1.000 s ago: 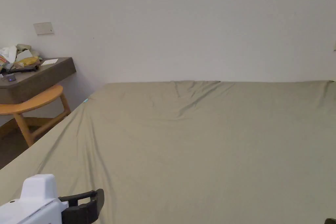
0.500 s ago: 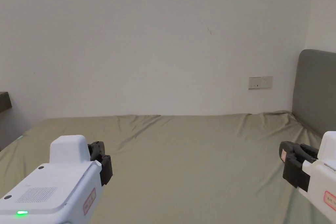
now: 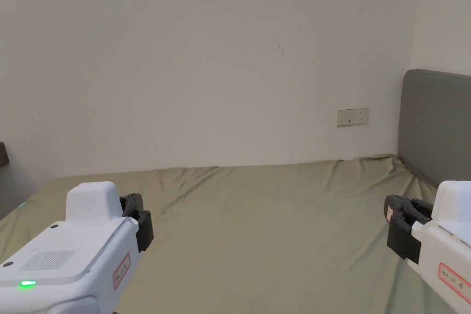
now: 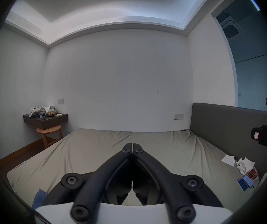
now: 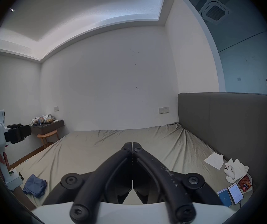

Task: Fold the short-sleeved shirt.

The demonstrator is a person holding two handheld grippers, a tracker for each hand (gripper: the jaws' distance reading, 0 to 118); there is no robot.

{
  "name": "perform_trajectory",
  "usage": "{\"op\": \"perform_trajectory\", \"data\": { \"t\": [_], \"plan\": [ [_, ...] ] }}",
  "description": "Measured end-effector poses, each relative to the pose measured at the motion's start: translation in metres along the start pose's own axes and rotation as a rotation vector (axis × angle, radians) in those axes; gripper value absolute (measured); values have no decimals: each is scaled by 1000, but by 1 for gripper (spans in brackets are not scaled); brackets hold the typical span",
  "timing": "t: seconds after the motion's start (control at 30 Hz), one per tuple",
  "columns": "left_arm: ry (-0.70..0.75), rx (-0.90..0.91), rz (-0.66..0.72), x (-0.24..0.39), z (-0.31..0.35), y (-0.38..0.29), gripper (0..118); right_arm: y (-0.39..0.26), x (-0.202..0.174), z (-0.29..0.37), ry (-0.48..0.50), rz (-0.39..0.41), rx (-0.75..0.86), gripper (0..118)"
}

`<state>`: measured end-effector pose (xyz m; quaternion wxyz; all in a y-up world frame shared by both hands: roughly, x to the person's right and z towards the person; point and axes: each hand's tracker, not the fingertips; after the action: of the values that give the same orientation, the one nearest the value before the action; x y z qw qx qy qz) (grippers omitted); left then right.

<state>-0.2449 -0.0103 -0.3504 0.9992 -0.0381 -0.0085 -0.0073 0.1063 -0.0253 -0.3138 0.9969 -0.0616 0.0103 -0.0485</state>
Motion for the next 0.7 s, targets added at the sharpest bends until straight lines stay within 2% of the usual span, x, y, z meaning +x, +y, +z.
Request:
{"op": "perform_trajectory", "data": {
  "t": [0.7],
  "plan": [
    [-20, -9, -5, 5, 6, 3, 0, 10, -3, 14, -16, 15, 21, 0]
  ]
}}
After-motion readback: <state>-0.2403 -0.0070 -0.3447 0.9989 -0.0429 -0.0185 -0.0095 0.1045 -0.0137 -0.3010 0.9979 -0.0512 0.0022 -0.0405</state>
